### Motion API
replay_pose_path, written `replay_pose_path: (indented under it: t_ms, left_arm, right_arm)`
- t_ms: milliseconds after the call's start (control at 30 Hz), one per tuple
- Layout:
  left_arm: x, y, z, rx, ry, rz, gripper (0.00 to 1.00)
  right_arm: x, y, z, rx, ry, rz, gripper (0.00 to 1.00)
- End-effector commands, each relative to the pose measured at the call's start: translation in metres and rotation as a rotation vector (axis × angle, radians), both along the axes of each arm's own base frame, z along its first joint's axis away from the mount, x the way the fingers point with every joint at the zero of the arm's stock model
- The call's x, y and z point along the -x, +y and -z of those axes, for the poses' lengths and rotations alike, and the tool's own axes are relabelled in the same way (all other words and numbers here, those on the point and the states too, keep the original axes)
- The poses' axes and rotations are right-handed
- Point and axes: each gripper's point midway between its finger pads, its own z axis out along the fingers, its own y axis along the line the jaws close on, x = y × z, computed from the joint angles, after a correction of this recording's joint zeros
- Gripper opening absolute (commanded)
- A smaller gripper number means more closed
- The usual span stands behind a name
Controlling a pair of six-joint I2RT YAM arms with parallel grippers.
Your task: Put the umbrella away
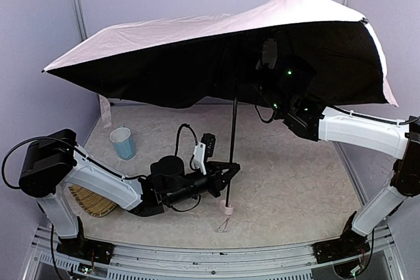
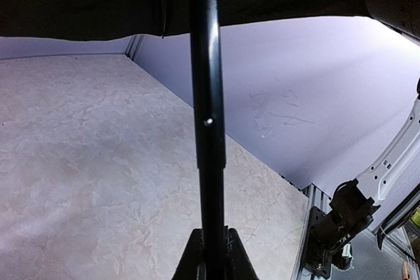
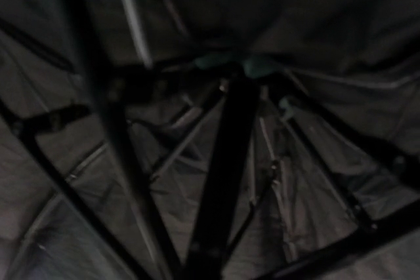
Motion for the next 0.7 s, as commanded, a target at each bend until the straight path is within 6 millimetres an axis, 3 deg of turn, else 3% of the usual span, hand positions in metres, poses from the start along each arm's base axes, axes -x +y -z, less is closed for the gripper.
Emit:
replay_pose_path:
  t_ms: [0,67,200,433,567,667]
  left_arm:
    - [-0.003,0.007,-0.054,0.122,-0.119,-0.025,0.00]
    - [-0.003,0.007,-0.054,0.125,-0.117,-0.024,0.00]
    - [-0.002,0.007,-0.053,0.126,-0.115,-0.020,0.00]
    - [-0.015,0.017,-0.069,0.143,-0.150,-0.039,0.00]
    - [-0.031,0.032,-0.088,0.142,-0.209,-0.082,0.00]
    - [-0.032,0.034,-0.091,0.108,-0.263,-0.101,0.00]
  right_arm:
    - [-0.010,-0.009,0.008,0.024,0.027,0.060,0.43]
    - [-0.011,-0.010,0.008,0.028,0.028,0.068,0.41]
    - [-0.012,-0.009,0.004,0.028,0.022,0.070,0.18]
    - [-0.011,0.002,0.016,0.065,0.067,0.015,0.15]
    - [-0.004,0.024,0.032,0.131,0.121,-0.114,0.36]
    - [-0.008,0.015,0.031,0.129,0.120,-0.060,0.38]
